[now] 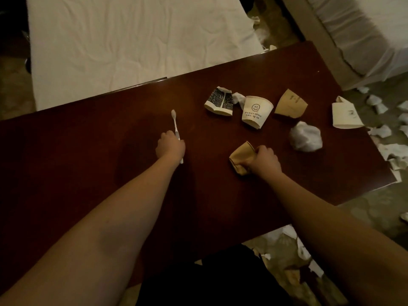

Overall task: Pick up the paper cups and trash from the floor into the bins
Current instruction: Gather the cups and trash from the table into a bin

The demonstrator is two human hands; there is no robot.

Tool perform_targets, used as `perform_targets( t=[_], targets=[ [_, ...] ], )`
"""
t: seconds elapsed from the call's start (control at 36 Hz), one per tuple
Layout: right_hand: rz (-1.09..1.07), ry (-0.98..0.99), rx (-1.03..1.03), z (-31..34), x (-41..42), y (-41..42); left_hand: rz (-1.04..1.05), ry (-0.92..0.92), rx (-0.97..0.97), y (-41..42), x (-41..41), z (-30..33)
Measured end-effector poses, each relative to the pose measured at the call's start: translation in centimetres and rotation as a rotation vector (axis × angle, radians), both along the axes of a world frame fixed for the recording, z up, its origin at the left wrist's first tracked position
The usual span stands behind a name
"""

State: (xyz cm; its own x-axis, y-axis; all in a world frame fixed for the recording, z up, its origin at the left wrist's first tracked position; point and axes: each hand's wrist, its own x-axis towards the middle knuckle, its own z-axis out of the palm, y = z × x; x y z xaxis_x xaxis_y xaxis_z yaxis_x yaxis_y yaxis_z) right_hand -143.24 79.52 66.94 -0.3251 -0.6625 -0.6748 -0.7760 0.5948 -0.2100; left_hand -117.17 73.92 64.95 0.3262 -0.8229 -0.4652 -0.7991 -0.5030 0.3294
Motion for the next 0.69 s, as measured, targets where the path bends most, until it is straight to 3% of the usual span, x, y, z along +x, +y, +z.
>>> perform_targets(
  t=[0.28,0.44,0.56,0.69],
  targets=[
    [0.069,0.000,0.130,0.0,-0.9,-1.9,0.026,0.100,-0.029,0.4,-1.8,1.0],
    [0.101,-0.281,0.081,0.9,-1.6,-2.7,-0.017,0.272,-0.152,-1.0,-3.3,2.8],
    [0.109,-0.366,-0.052,3.3,-3.4,-4.8,-0.022,0.313,-0.210,-4.5,-4.9,3.9],
    [0.234,-0.220,-0.289,5.4,-6.4,-9.5,-0.053,0.243,-0.189,-9.4,-6.8,4.1]
  ],
)
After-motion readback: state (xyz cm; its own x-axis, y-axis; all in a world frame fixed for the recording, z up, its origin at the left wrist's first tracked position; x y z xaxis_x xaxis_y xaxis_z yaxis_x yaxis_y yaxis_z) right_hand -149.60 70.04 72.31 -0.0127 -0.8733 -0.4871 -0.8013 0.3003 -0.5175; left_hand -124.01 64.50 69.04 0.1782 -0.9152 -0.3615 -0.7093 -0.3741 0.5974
